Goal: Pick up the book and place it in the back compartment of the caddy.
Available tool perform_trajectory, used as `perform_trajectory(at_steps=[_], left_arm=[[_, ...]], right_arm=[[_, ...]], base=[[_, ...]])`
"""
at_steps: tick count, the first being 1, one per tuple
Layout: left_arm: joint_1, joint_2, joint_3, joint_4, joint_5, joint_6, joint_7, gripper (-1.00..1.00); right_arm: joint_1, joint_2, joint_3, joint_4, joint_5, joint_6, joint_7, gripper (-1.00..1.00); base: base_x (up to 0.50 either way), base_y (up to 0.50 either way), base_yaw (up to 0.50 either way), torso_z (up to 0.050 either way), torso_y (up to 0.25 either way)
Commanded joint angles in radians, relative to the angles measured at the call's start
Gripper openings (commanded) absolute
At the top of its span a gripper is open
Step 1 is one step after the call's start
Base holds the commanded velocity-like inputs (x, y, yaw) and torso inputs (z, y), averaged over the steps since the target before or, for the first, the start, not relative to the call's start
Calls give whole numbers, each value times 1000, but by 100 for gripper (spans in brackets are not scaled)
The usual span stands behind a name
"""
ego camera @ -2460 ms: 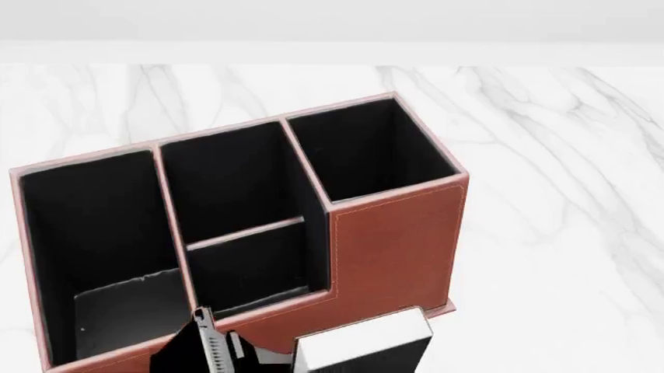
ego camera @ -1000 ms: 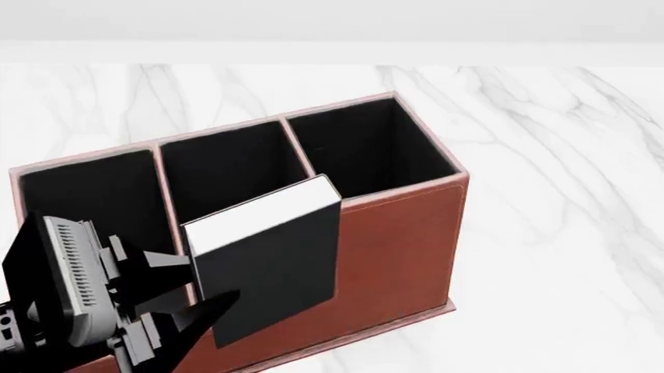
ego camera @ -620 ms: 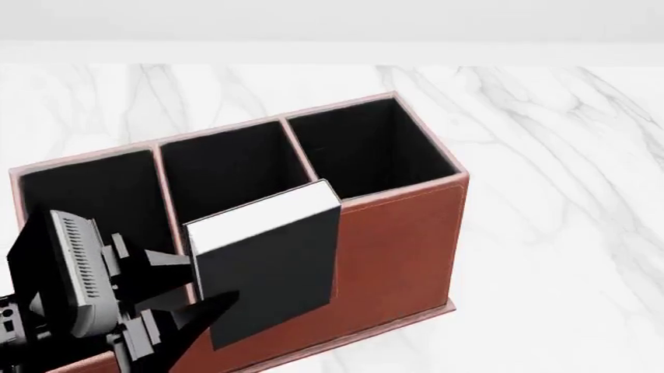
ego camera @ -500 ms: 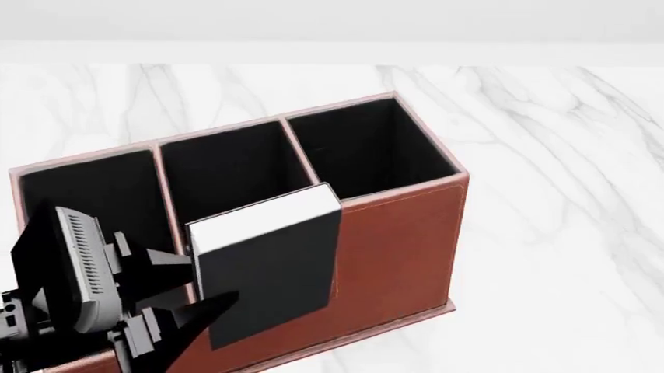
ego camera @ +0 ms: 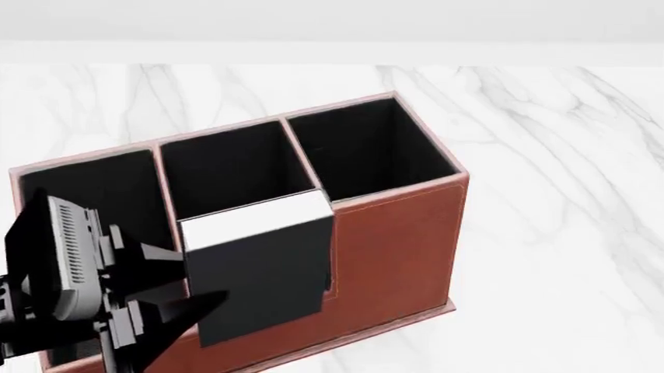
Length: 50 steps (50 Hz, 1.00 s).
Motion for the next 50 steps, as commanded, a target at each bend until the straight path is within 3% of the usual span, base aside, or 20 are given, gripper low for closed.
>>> perform_trajectory(at_steps=[1, 29, 50], left_arm=[[-6, 20, -54, -72, -47, 34, 67, -100], [-67, 90, -66, -236, -38, 13, 144, -100], [-100, 213, -68, -475, -19, 19, 246, -100]], right_arm=[[8, 2, -5, 8, 2, 5, 3, 100], [11, 10, -14, 11, 1, 5, 11, 100], [14, 17, -20, 15, 2, 5, 16, 100]], base=[[0, 0, 0, 0, 0], [0, 0, 0, 0, 1], [0, 0, 0, 0, 1]])
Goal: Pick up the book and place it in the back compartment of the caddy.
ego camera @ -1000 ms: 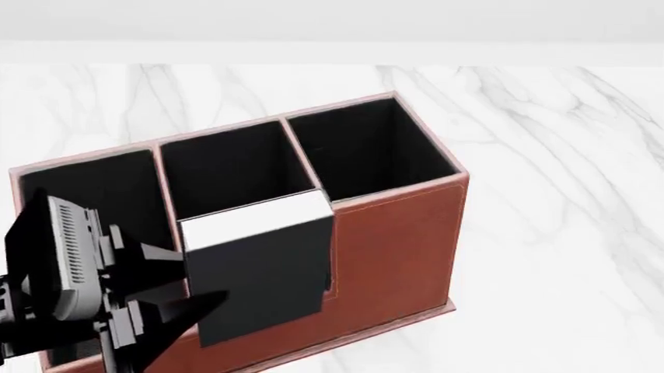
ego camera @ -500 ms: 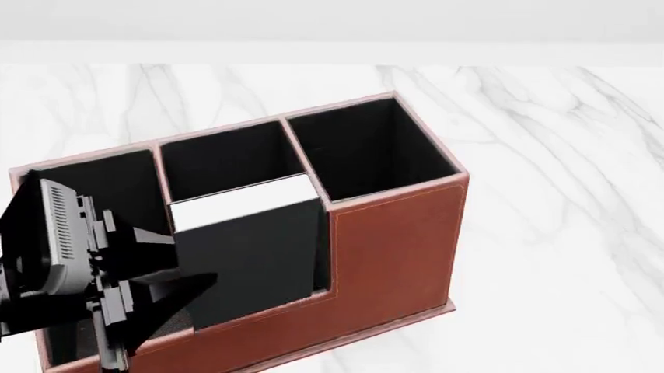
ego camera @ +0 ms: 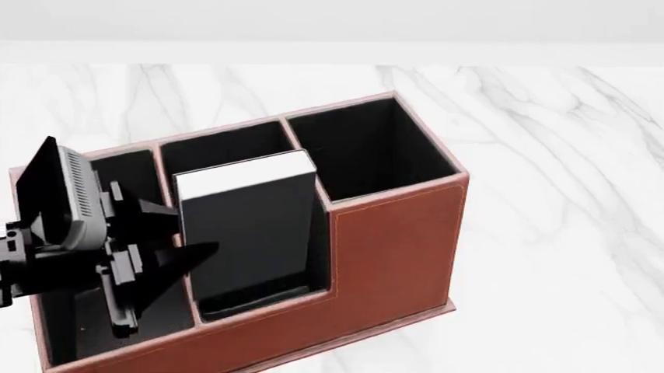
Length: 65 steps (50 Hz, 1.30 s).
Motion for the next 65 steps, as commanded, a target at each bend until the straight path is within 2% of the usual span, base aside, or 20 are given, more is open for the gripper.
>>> perform_trajectory(at_steps=[1, 24, 29, 34, 45, 53, 57, 65], left_arm=[[-26, 60, -53, -107, -37, 3, 46, -100], [-43, 272, -72, -534, -28, 68, 224, -100], [-53, 364, -81, -737, -21, 108, 307, -100], [-64, 424, -87, -865, -16, 133, 364, -100], [-49, 442, -117, -879, 13, 143, 371, -100], [-36, 451, -188, -880, 79, 135, 378, -100], [-27, 458, -235, -881, 136, 126, 373, -100], [-12, 463, -402, -881, 282, 101, 385, -100]], right_arm=[[2, 4, -3, 2, 1, 0, 3, 100], [7, 8, -10, 11, 0, -4, 10, 100], [8, 9, -10, 10, 0, -2, 12, 100], [10, 10, -12, 10, 1, 0, 13, 100], [11, 15, -13, 9, 7, 1, 16, 100], [12, 17, -14, 9, 6, 1, 19, 100], [13, 18, -16, 11, 7, 0, 20, 100], [9, 20, -19, 8, 2, 0, 22, 100]], base=[[0, 0, 0, 0, 0], [0, 0, 0, 0, 1], [0, 0, 0, 0, 2], [0, 0, 0, 0, 0], [0, 0, 0, 0, 2], [0, 0, 0, 0, 1], [0, 0, 0, 3, 3], [0, 0, 0, 0, 1]])
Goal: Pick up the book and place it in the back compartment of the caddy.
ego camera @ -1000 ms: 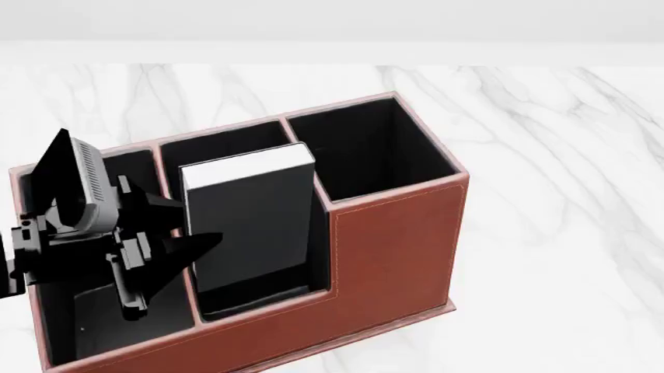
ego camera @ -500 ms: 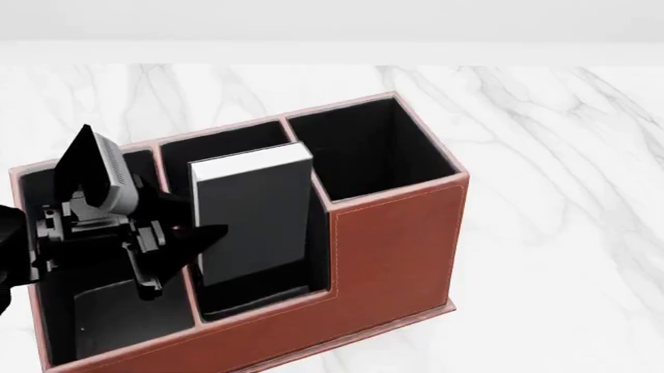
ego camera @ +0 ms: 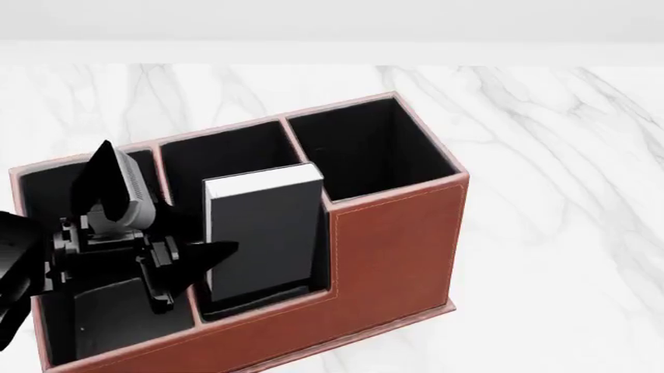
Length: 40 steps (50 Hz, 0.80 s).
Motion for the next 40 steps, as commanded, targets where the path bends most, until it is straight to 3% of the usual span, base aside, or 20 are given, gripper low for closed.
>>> perform_trajectory(at_steps=[1, 25, 26, 40], left_arm=[[9, 21, -298, 1, 153, -30, 12, -100], [46, 62, -883, 0, 722, -115, -37, -100], [43, 63, -899, 0, 738, -124, -40, 100], [29, 66, -1030, 1, 862, -117, -121, 100]], right_arm=[[-3, 3, -3, -3, -2, 0, 3, 100], [-1, 9, -6, 5, -1, -5, 12, 100], [0, 10, -7, 7, 1, -6, 12, 100], [7, 10, -13, 9, 0, 5, 14, 100]], base=[[0, 0, 0, 0, 0], [1, 0, -2, 0, 0], [0, 0, 0, 0, 0], [0, 0, 0, 0, 0]])
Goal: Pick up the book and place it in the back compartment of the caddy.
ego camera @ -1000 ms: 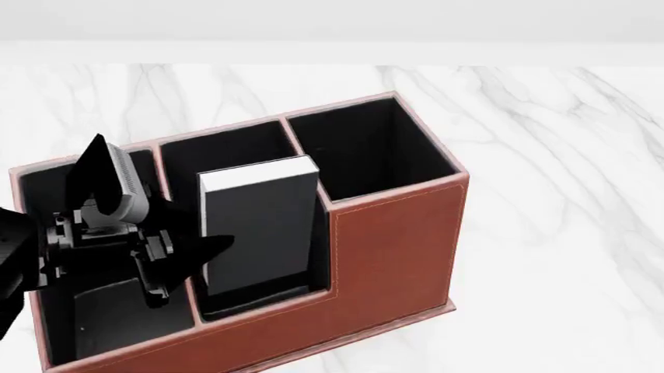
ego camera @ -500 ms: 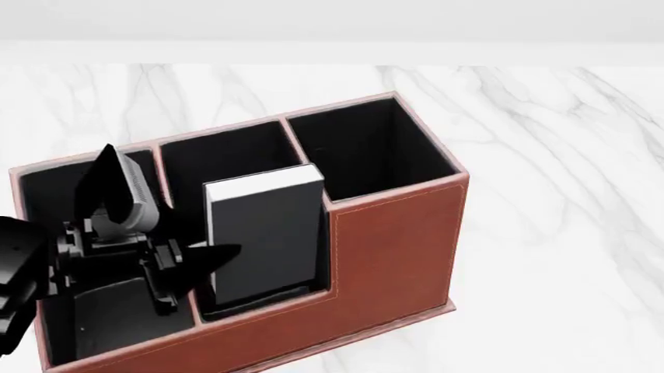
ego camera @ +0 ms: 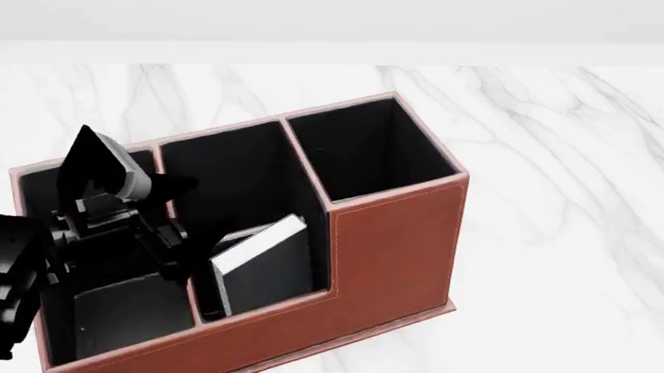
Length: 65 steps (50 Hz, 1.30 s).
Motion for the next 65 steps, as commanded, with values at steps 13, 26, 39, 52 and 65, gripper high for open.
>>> perform_trajectory(at_steps=[13, 26, 39, 52, 65], left_arm=[[-8, 20, -161, -1, 149, 25, -36, 100], [357, -58, -221, 945, 97, -478, -88, 100], [619, -85, -301, 1591, 62, -793, -168, 100], [694, -112, -325, 2032, 61, -1024, -223, 100], [624, -114, -345, 2217, 25, -1194, -221, 100]], right_arm=[[5, 4, -6, 0, 1, 8, 6, 100], [36, -4, -21, 16, -14, 35, -2, 100], [103, -10, -19, -77, -28, 177, -24, 100], [163, -12, -2, -281, -58, 382, -59, 100], [263, -22, -1, -446, -92, 580, -112, 100]], base=[[0, 0, 0, 0, 0], [0, 0, 0, 0, 0], [0, 0, 0, 0, 0], [0, 0, 0, 0, 0], [0, 0, 0, 0, 0]])
